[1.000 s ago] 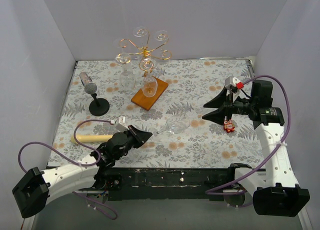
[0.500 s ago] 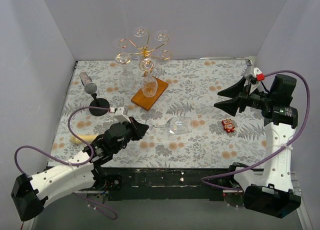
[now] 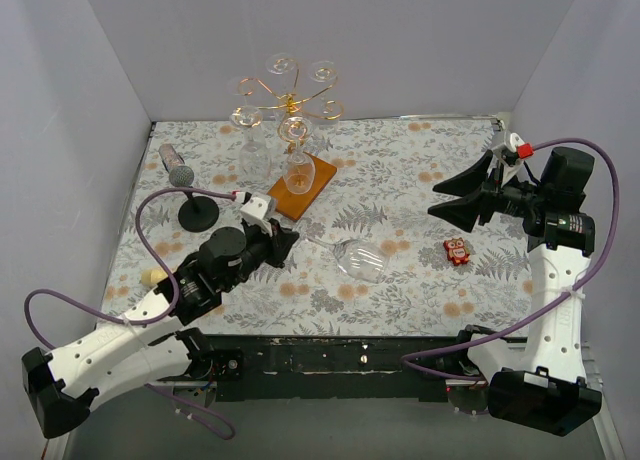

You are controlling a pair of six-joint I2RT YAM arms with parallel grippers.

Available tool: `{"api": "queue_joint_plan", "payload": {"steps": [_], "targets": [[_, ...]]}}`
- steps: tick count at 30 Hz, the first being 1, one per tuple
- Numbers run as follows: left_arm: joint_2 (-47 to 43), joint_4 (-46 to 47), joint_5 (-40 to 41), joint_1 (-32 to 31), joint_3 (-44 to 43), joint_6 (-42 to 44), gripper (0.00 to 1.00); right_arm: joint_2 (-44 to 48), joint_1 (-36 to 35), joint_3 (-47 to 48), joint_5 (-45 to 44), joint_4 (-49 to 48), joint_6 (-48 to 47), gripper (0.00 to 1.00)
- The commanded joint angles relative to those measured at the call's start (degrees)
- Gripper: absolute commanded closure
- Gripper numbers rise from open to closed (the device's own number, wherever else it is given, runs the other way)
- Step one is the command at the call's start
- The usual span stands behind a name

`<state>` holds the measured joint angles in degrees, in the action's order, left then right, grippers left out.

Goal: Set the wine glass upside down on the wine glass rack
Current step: Turn the wine glass upside down at the wine rack.

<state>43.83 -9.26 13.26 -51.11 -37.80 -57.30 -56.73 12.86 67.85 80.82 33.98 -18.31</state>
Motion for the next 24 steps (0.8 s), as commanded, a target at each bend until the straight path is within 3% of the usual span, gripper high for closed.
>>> {"api": "queue_joint_plan", "payload": {"steps": [1, 24], "targets": [[1.42, 2.14, -4.99, 0.22, -7.45, 10.35, 1.00, 0.22, 0.32, 0.08, 2.33, -2.25, 2.13, 0.33], [11.80, -0.67, -12.29, -1.53, -24.59, 47.09, 1.00, -0.05, 0.32, -3.17, 2.33, -8.57, 6.35, 0.34]]}}
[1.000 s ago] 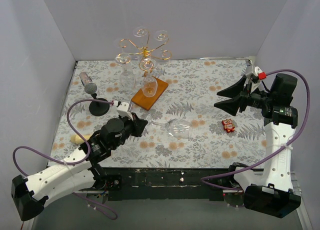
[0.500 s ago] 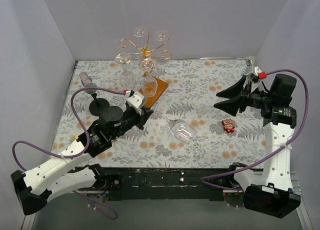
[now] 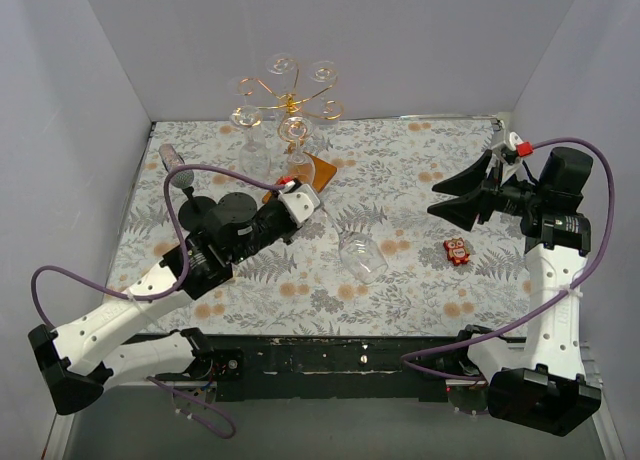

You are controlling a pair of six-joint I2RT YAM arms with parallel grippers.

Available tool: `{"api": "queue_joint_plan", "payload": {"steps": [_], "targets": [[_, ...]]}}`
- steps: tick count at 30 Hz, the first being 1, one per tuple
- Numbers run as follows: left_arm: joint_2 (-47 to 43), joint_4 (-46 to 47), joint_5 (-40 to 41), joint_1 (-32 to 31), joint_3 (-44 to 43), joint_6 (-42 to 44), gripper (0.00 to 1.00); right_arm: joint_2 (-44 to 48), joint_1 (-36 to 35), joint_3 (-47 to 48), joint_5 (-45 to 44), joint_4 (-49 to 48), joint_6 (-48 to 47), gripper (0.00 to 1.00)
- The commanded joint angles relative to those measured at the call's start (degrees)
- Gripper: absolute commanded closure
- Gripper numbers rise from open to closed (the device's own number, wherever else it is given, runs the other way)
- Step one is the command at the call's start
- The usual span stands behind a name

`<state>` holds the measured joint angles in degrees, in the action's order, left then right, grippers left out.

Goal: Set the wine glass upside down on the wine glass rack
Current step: Turn the wine glass upside down at the wine rack.

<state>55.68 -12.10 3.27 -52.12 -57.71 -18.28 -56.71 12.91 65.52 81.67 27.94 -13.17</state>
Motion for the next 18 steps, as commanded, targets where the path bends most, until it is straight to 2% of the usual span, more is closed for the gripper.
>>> {"api": "queue_joint_plan", "payload": {"steps": [1, 18], "targets": [[0.30, 1.82, -2.39, -0.53, -5.47, 9.57, 1.00, 0.02, 0.28, -0.92, 1.48, -2.63, 1.30, 0.34], [7.60, -1.17, -0.90, -0.62, -16.37, 23.99, 1.00, -1.56, 0.98, -0.04, -1.42, -6.49, 1.30, 0.33]]}}
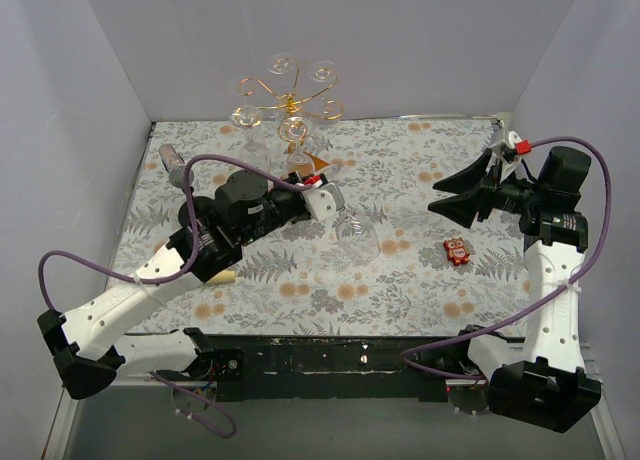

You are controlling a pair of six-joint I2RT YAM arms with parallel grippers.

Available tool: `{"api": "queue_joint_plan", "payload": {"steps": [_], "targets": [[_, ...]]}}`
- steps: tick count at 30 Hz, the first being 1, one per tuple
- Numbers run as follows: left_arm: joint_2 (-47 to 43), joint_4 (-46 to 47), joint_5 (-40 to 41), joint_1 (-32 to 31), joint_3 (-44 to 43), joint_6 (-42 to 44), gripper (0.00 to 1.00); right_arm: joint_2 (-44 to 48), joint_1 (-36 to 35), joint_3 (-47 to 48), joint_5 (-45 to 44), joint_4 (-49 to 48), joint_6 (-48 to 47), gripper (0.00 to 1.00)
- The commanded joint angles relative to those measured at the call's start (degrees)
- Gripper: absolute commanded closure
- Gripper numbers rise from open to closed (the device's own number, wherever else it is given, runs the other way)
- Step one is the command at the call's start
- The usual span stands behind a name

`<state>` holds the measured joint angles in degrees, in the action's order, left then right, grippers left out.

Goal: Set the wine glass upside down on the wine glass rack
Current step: Turn the wine glass upside down at the wine rack.

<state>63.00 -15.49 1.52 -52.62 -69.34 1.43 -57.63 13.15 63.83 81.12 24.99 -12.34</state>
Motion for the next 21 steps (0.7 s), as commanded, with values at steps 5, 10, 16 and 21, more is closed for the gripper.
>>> {"api": "queue_joint_plan", "payload": {"steps": [5, 10, 16, 21], "targets": [[2.56, 1.34, 2.17, -0.11, -8.87, 7.44, 1.00, -2.31, 1.79, 3.23, -2.81, -10.29, 5.99, 0.33], [6.77, -1.30, 3.58, -0.11, -15.28, 10.08, 1.00, -2.40, 3.55, 2.61, -2.99, -17.69, 11.63, 0.33], [11.52, -0.86, 3.58, -0.11, -21.62, 12.19, 1.00, -2.84, 5.48, 2.35, -1.85, -18.14, 11.64, 0.33], [17.05, 0.72, 6.65, 0.32, -26.62, 14.82, 1.00, -2.49, 6.45, -0.28, -1.06, -19.89, 11.90, 0.33]]}}
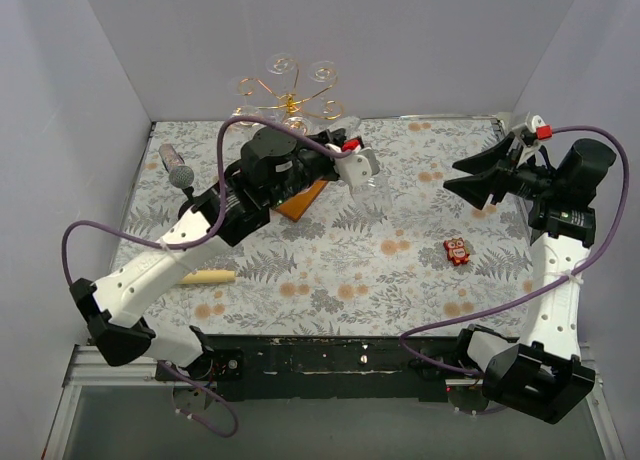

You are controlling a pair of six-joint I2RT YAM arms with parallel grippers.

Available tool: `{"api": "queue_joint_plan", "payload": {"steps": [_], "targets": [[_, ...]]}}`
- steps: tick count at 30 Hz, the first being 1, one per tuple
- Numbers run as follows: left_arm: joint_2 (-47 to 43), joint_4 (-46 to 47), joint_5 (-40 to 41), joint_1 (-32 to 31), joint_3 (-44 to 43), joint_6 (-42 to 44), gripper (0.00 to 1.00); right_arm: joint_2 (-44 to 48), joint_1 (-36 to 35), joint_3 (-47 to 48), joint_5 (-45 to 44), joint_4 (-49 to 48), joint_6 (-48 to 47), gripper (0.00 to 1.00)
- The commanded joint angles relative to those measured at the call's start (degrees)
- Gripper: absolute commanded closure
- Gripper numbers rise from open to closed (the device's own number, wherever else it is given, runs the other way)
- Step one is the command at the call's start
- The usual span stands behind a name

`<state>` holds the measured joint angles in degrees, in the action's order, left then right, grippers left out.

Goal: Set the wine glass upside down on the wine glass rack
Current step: Turn the wine glass upside down at the wine rack.

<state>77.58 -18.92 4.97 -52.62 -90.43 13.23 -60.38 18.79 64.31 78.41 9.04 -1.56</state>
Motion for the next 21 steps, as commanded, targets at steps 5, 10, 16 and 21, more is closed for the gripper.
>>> {"api": "queue_joint_plan", "payload": {"steps": [5, 10, 16, 21], "targets": [[8.80, 5.99, 4.26, 2.25, -11.16, 4.08, 1.00, 0.53, 1.78, -3.66, 3.06, -5.08, 2.62, 0.33], [14.61, 7.31, 4.17, 3.14, -15.65, 4.34, 1.00, 1.05, 3.45, -7.00, 4.55, -6.13, 2.71, 0.33], [19.44, 9.16, 5.93, 5.42, -19.07, 6.63, 1.00, 1.84, 4.50, -11.84, 6.22, -8.51, 3.32, 0.33], [21.73, 10.39, 5.31, 7.27, -20.57, 7.24, 1.00, 2.11, 4.94, -16.32, 7.81, -11.06, 3.23, 0.33]]}}
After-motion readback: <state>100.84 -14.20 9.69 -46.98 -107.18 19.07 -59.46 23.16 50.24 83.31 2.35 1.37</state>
